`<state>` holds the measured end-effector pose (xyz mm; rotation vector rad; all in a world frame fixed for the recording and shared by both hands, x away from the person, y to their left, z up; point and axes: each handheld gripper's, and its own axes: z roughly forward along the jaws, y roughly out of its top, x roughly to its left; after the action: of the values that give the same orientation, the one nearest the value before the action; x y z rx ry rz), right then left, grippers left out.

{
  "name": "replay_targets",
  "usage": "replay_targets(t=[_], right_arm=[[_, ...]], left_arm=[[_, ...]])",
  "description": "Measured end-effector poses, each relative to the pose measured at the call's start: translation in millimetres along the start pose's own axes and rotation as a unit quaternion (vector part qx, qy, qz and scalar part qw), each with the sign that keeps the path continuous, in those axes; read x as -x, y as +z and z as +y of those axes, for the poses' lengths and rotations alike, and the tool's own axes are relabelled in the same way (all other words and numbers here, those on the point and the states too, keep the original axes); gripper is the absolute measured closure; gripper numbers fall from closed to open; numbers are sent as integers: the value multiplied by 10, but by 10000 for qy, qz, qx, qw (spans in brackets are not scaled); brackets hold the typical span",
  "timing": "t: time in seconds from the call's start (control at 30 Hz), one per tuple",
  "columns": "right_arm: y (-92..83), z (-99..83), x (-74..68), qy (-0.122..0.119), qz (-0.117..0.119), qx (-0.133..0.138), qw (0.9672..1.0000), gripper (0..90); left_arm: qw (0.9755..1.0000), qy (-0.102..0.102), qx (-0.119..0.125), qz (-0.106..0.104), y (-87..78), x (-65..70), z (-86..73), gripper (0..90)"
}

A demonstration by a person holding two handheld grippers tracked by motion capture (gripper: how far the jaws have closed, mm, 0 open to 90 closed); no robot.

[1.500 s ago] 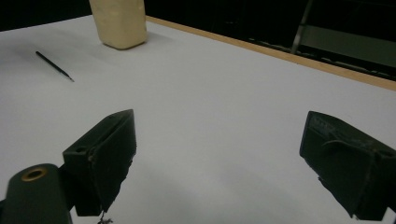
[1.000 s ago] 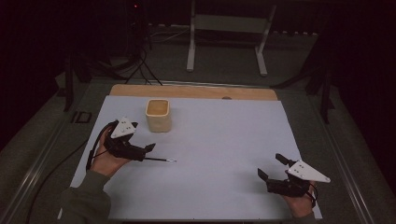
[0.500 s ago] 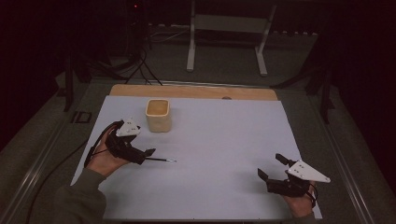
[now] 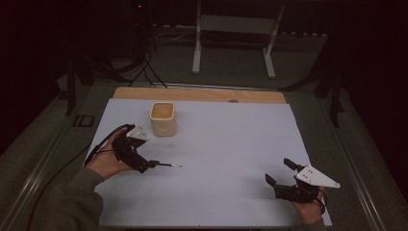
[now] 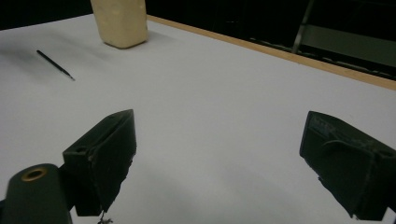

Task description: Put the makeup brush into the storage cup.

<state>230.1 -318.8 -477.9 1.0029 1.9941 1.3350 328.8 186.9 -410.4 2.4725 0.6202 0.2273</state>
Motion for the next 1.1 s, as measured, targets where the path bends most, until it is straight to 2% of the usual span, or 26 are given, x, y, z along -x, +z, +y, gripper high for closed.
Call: replay_targets(t=[0.37, 0.57, 0.93, 1.1], right_arm=[[2, 0, -3, -5, 3, -12, 10000, 107], [1, -1, -1, -7, 4, -11, 10000, 107], [1, -1, -2, -10, 4, -10, 10000, 107], [2, -1, -1, -9, 3, -14, 10000, 107]], left_arm=[[9993, 37, -356, -53, 95, -34, 23, 92], [9985, -17, -532, -125, 188, -66, 39, 98], [9950, 46, -989, -166, 388, -93, 57, 98], [9918, 115, -1257, -188, 513, -87, 65, 99]])
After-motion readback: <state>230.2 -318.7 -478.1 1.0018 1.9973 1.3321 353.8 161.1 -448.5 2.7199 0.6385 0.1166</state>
